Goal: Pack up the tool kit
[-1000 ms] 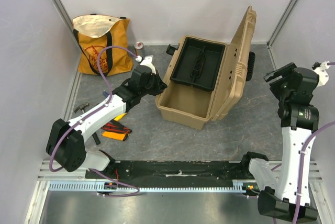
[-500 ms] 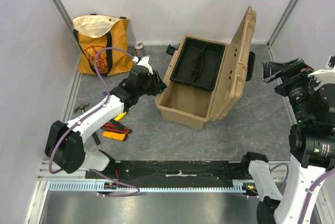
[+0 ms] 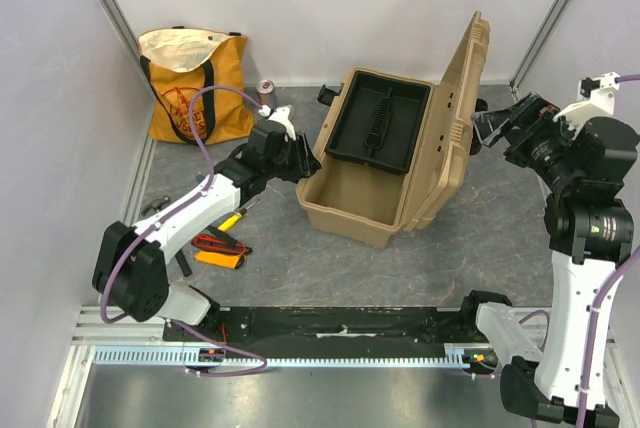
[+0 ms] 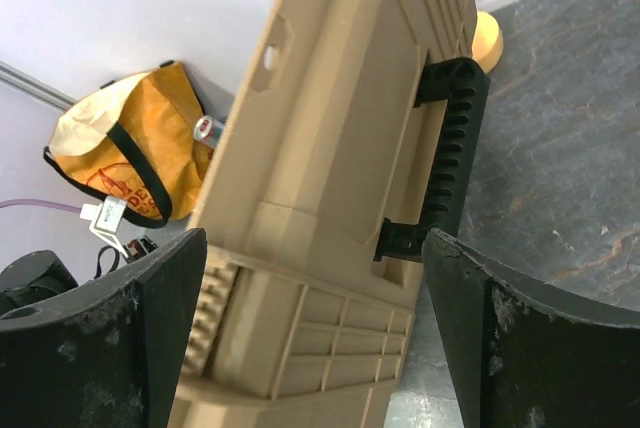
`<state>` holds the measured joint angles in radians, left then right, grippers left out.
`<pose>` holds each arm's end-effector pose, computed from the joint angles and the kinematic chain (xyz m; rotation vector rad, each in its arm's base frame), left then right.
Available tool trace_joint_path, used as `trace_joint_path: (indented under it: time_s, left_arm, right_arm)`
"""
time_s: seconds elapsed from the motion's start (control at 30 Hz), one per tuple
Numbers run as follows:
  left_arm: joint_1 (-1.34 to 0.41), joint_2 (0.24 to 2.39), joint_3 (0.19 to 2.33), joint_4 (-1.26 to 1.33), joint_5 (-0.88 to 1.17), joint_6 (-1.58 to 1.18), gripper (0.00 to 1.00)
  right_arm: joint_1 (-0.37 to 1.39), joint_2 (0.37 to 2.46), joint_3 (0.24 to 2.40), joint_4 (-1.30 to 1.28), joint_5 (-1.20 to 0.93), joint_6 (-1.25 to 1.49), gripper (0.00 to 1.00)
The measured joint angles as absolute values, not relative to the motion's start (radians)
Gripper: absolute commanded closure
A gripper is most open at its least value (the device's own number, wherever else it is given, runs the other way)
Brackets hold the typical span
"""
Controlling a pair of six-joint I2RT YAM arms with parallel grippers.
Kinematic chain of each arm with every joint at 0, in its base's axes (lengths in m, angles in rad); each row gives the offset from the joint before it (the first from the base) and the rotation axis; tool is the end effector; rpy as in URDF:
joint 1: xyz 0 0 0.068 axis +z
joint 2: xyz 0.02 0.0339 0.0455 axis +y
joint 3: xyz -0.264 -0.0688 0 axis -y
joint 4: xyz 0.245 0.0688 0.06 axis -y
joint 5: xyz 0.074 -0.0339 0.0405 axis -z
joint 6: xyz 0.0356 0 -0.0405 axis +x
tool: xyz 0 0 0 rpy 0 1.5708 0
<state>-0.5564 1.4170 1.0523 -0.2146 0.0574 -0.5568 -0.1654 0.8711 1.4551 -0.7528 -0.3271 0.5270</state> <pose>0.2719 -0.1715 0.2831 0.0342 2.2343 -0.6928 0.1276 -0.0097 0.4825 0.3636 1.7243 0.5482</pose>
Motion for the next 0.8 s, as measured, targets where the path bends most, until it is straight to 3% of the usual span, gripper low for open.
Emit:
trace_joint_path:
  time_s: [0.1,0.17,0.43,0.8]
  left_arm:
    - [-0.559,1.459,1.055,-0.232,0.065,-0.539,0.39]
    - [-0.567,1.481,1.056,-0.238,0.065,-0.522,0.41]
    - [-0.588,1.503,1.113,-0.302,0.039,-0.426,0.78]
    - [-0.600,1.527,1.170,-0.379,-0.081,-0.472,0.91]
  right_arm:
    - [-0.161,0.894,1.440,-0.752,-0.330,0.522,0.05]
    - [-0.160,0.900,1.439,-0.751,-0.335,0.522,0.05]
    - [-0.159,0.899,1.439,-0.735,-0.339,0.522,0.07]
    - [-0.159,0.919,1.441,-0.718,-0.339,0.528,0.08]
